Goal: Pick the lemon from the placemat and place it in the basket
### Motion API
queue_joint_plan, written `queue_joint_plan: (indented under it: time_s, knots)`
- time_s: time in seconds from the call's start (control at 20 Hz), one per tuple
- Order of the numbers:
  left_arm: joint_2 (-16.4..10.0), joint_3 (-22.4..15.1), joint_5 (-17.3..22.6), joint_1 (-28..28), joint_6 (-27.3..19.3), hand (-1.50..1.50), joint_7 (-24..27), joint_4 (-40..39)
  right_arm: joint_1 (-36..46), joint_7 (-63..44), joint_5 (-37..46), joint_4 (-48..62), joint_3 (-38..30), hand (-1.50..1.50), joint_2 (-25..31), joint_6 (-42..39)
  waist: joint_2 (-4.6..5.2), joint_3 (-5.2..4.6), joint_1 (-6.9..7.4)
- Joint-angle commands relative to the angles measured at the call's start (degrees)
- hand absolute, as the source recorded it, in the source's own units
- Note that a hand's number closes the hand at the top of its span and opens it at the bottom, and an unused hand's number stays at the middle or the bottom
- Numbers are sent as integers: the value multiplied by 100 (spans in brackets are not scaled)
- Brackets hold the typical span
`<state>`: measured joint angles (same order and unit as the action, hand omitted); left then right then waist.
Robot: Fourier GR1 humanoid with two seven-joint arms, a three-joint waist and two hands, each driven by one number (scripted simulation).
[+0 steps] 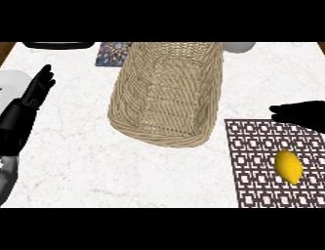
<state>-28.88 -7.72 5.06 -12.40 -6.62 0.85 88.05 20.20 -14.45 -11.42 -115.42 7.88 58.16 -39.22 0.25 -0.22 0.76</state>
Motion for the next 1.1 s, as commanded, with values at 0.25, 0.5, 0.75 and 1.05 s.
queue_joint_plan:
  time_s: [0.25,0.5,0.75,1.05]
  knots:
    - [249,39,-128,-159,53,0,62,-219,925,279,298,1056,366,-150,492,-2013,4,19,41]
    - [116,171,-195,137,306,0,126,69,1151,962,1361,1840,457,-150,-35,-2306,-2,25,52]
    - [340,324,-268,3,318,0,185,-287,585,1498,2500,1568,803,-150,-446,-1876,-15,25,-48]
    - [519,387,-369,-363,456,0,32,-505,630,1857,3461,1768,1184,-150,-661,-1810,-12,22,-58]
